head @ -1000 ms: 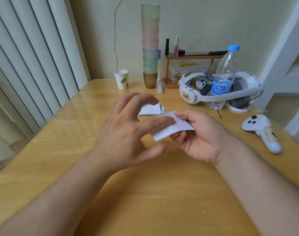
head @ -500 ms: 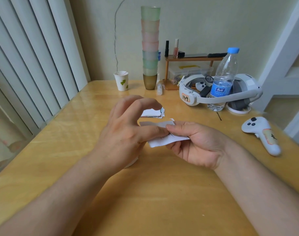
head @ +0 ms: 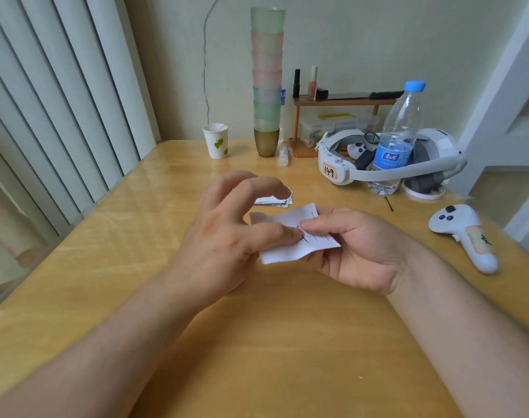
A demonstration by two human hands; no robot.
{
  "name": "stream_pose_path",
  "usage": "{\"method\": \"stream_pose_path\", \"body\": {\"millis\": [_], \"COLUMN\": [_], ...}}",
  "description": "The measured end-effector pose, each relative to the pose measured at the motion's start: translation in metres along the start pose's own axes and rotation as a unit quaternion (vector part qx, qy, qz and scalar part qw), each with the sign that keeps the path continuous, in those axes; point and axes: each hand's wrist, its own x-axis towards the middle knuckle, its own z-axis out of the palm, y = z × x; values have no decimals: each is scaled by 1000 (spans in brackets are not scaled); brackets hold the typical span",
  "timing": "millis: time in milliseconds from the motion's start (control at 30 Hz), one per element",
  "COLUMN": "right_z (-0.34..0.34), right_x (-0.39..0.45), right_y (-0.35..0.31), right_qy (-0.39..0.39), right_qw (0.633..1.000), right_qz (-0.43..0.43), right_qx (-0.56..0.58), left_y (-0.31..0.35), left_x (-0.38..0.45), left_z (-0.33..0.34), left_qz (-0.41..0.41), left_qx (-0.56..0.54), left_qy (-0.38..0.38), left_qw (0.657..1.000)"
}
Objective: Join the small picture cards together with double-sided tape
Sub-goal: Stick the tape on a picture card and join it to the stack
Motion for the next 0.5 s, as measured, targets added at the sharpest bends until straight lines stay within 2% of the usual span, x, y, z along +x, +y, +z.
{"method": "stream_pose_path", "body": {"millis": [267, 500], "right_z": [1, 1], "right_x": [0, -5], "right_y": [-1, -7], "right_qy": [29, 32], "right_qw": [1000, 999], "right_qz": [-8, -33], "right_qx": [-10, 4], "left_y": [2, -3], "left_x": [-1, -3], "left_z": [0, -1], "left_qz": [-7, -5], "left_qx": [8, 34], "left_qy": [28, 18], "left_qw": [1000, 999]}}
